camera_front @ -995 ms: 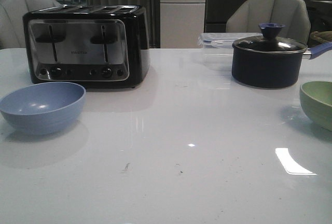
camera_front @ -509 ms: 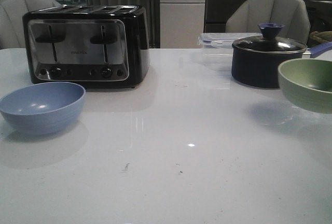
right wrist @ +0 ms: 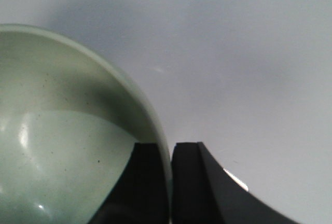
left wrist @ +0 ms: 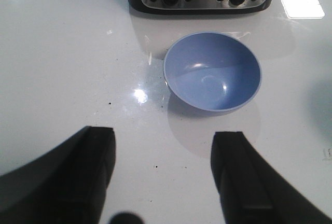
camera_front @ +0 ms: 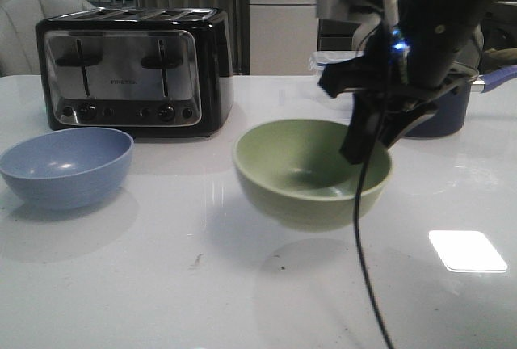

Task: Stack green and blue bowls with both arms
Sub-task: 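Grasp the green bowl rim with the right gripper and lift it, then set the green bowl down in front of the toaster, release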

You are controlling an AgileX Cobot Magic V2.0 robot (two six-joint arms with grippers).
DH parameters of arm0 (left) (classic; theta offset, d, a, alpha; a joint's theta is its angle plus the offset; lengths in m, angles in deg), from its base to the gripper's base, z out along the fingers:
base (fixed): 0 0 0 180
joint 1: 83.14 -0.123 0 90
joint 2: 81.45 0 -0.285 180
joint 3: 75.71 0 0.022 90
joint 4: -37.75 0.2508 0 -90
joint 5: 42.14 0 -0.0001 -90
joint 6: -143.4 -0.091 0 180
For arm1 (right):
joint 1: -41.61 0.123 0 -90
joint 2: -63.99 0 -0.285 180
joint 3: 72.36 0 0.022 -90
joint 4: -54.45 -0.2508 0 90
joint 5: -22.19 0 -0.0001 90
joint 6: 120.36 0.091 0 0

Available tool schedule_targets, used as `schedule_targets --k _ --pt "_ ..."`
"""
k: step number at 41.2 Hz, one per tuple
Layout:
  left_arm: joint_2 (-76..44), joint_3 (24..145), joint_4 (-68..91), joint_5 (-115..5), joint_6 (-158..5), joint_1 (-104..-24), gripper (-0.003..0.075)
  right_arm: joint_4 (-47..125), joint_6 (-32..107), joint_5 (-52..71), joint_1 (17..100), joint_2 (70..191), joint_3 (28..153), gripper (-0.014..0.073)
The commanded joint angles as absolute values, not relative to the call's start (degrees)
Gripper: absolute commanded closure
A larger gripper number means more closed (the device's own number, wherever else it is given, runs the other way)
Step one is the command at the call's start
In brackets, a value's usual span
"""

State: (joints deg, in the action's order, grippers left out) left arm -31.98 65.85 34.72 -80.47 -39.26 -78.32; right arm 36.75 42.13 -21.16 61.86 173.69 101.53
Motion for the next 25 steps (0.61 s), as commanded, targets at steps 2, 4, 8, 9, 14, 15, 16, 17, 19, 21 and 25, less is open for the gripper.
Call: schedule_targets --k 2,4,8,9,14,15,16,17,19,21,25 --pt "-31.91 67.50 34.66 -76.28 -39.33 -78.47 0.0265 36.00 41.39 -17.44 65.00 173.02 103.30 0.0536" --pt "-31.91 67.50 34.66 -76.28 -39.33 -78.47 0.0264 35.82 41.45 -16.77 65.68 173.56 103.30 0.0536" --pt "-31.91 67.50 34.66 -76.28 -39.33 -78.47 0.0264 35.60 41.45 -16.19 66.02 174.64 103.30 0.0533" --pt "-31.91 67.50 34.66 -76.28 -39.33 -78.47 0.0264 35.60 41.45 -16.12 66.02 175.11 103.30 0.0533" --pt "-31.91 67.50 34.66 -76.28 -39.33 -78.47 0.0264 35.60 41.45 -15.85 66.02 176.13 103.30 0.0524" --pt "-31.91 67.50 34.66 -76.28 -39.33 -78.47 0.0264 35.60 41.45 -15.70 66.02 176.13 103.30 0.0507" --pt "-31.91 67.50 34.66 -76.28 -39.33 -78.47 0.0264 35.60 41.45 -15.64 66.02 176.13 103.30 0.0487" --pt "-31.91 67.50 34.66 -76.28 -39.33 -78.47 0.0264 35.60 41.45 -15.46 66.02 176.13 103.30 0.0450" --pt "-31.91 67.50 34.66 -76.28 -39.33 -78.47 0.0264 35.60 41.45 -15.06 66.02 176.06 103.30 0.0379" --pt "-31.91 67.50 34.66 -76.28 -39.33 -78.47 0.0264 35.60 41.45 -14.63 66.02 176.06 103.30 0.0287" --pt "-31.91 67.50 34.66 -76.28 -39.33 -78.47 0.0264 35.60 41.45 -13.95 66.02 175.68 103.30 0.0162"
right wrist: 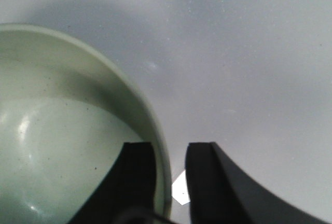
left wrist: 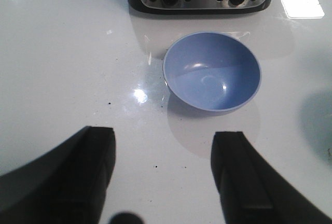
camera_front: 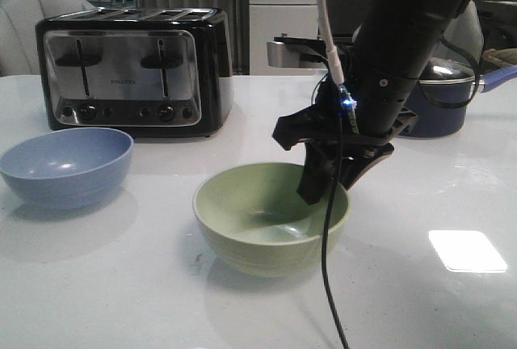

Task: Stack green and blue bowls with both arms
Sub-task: 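Set the green bowl down in front of the toaster, release, then raise the right gripper away from the green bowl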

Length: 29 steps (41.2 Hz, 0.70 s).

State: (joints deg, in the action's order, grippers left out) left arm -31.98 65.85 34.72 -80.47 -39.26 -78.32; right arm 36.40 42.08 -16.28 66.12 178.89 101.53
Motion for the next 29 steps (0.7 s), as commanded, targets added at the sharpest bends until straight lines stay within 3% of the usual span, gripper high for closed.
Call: schedule_targets --k 1,13,29 --pt "-31.91 67.50 34.66 -76.28 -39.33 -78.47 0.0264 35.60 41.45 -13.89 66.02 175.35 103.30 0.0154" --pt "-31.91 67.50 34.66 -76.28 -39.33 -78.47 0.0264 35.60 38.85 -14.93 66.63 165.41 102.00 0.0169" --pt "-31.91 67.50 34.66 -76.17 -39.33 -78.47 0.0264 35.83 38.22 -11.78 70.99 141.10 86.69 0.0169"
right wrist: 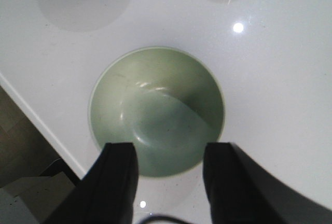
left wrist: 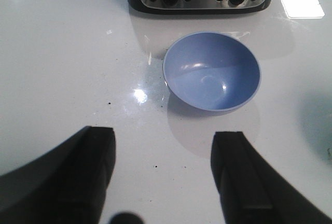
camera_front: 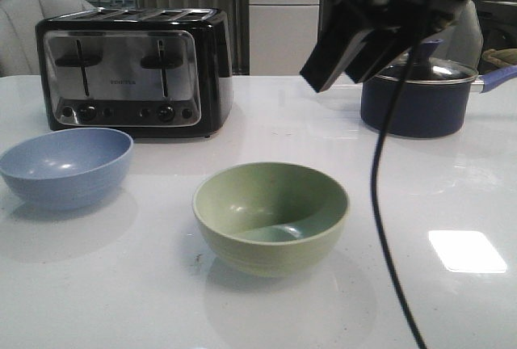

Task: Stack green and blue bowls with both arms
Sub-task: 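Raise the right gripper away from the green bowl, then lower the left gripper to the rim of the light blue bowl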

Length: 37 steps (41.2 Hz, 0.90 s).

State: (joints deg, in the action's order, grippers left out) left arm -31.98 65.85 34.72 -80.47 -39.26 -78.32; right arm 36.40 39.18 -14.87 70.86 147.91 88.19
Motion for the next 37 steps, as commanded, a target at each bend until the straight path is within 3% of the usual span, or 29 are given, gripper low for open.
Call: schedule_targets --k 1,17,25,37 --pt "-31.91 67.50 34.66 -76.17 -39.33 -78.47 0.0264 35.88 38.22 -11.78 70.99 139.25 85.75 0.0169" --pt "-28.97 67.48 34.39 -72.10 -39.33 -78.47 0.0255 35.88 38.22 -13.08 70.99 121.60 73.79 0.0169" --pt "-20.77 69.88 34.39 -69.61 -39.44 -78.47 0.0092 35.88 38.22 -13.25 70.99 120.84 73.46 0.0169" --pt "-2.23 80.46 33.84 -72.36 -39.44 -78.24 0.0084 35.88 38.22 -13.25 70.99 120.84 73.46 0.0169"
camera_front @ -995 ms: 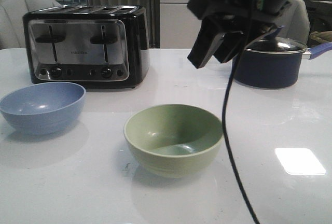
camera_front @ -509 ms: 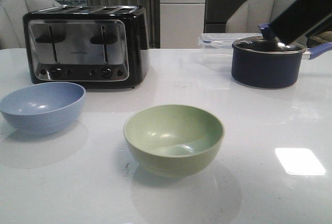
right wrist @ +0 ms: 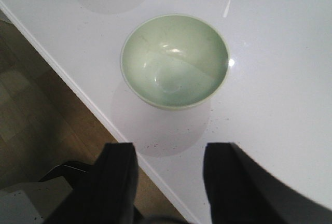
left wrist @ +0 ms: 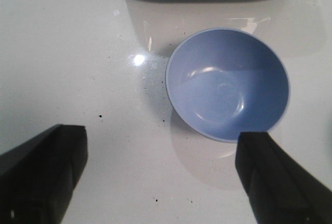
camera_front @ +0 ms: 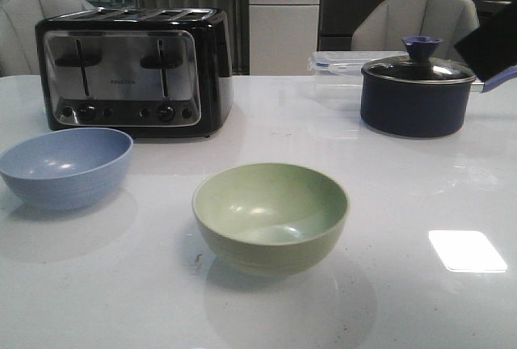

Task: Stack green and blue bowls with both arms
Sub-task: 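Lower the left gripper to the rim of the light blue bowl, then grasp the blue bowl rim with the left gripper and lift it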

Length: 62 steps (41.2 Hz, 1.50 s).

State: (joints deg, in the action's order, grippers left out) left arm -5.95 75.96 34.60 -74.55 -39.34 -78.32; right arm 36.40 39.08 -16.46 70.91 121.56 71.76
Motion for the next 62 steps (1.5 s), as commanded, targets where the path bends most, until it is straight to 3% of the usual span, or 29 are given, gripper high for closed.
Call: schedule_targets --k 1,23,35,49,62 --pt "-0.87 81.23 33.84 -72.50 -39.44 -78.24 0.0084 35.88 38.22 -13.25 70.99 120.84 73.46 0.0169" --pt "23.61 92.12 31.13 -72.79 -39.44 -78.24 0.0095 35.88 38.22 -13.25 70.99 120.84 73.46 0.0169" --pt "26.70 92.22 31.01 -69.74 -39.44 -78.24 0.0381 35.88 38.22 -13.25 70.99 120.84 73.46 0.0169" --pt "26.60 92.22 30.02 -70.72 -39.44 -78.24 0.0626 35.88 38.22 -13.25 70.99 120.84 73.46 0.0197" --pt "20.03 95.52 27.44 -77.81 -40.88 -76.17 0.0627 35.88 38.22 -13.25 70.99 120.84 73.46 0.0197"
